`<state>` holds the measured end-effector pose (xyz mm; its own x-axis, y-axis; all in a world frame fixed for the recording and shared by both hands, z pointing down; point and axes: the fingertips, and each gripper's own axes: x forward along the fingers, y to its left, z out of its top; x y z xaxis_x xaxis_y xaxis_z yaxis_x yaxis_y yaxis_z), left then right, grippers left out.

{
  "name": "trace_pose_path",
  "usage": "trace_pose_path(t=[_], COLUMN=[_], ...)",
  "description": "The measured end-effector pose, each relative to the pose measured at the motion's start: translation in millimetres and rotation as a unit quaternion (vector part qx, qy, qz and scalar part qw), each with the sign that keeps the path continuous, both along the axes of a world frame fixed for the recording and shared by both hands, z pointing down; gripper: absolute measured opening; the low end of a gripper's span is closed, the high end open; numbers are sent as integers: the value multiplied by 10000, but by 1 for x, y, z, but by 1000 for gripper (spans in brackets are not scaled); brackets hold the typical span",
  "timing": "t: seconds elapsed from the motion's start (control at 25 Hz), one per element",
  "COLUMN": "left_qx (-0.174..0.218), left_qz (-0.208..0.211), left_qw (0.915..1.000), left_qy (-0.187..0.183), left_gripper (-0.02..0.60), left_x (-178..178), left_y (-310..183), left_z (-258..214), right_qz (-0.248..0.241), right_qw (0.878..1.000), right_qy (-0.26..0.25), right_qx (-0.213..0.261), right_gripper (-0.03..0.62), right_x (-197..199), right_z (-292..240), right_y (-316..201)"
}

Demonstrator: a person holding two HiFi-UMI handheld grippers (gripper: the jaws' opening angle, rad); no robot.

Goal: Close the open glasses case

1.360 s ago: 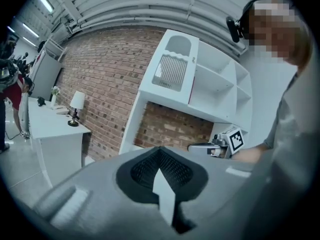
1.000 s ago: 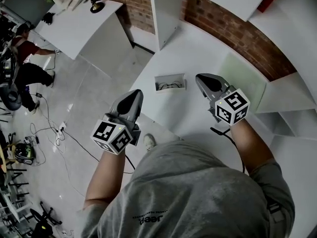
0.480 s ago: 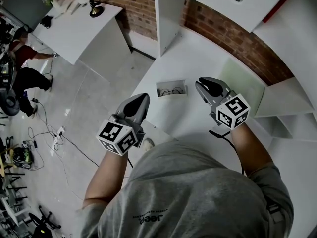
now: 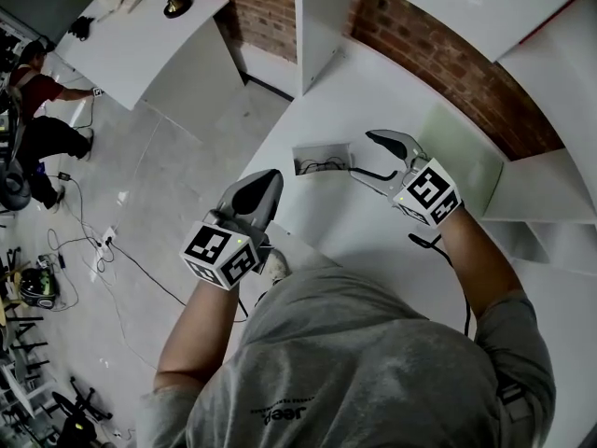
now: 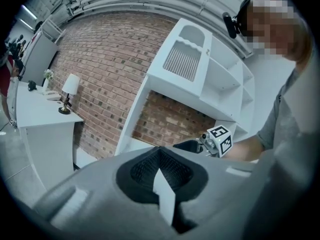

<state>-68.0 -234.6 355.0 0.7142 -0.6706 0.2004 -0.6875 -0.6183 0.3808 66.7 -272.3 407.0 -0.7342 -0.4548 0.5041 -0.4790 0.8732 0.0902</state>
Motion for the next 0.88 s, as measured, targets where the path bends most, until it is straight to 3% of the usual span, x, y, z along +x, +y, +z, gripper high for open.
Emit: trace_pose_path(t=[0.2,0.44,0.88], left_qx=[-157,-329,-486], left_qz=[-11,-5,-62], left_qw=[9999,9995,9988], left_qy=[-9,-20,-30], left_gripper=[-3,-3,-3], left_x=[-6,-8,-19], left_y=[-9,-17,-34], left_z=[23,55,97], right_qz=[-618,-1268,-1805], right_qw=[9942,9777,9536], right_qy=[875,1677,2406], right_qx=[7,10,-153], right_gripper=[352,393,422], right_x=[-13,-21,-28], right_z=[50,114,198], right_y=[-9,-17,-31])
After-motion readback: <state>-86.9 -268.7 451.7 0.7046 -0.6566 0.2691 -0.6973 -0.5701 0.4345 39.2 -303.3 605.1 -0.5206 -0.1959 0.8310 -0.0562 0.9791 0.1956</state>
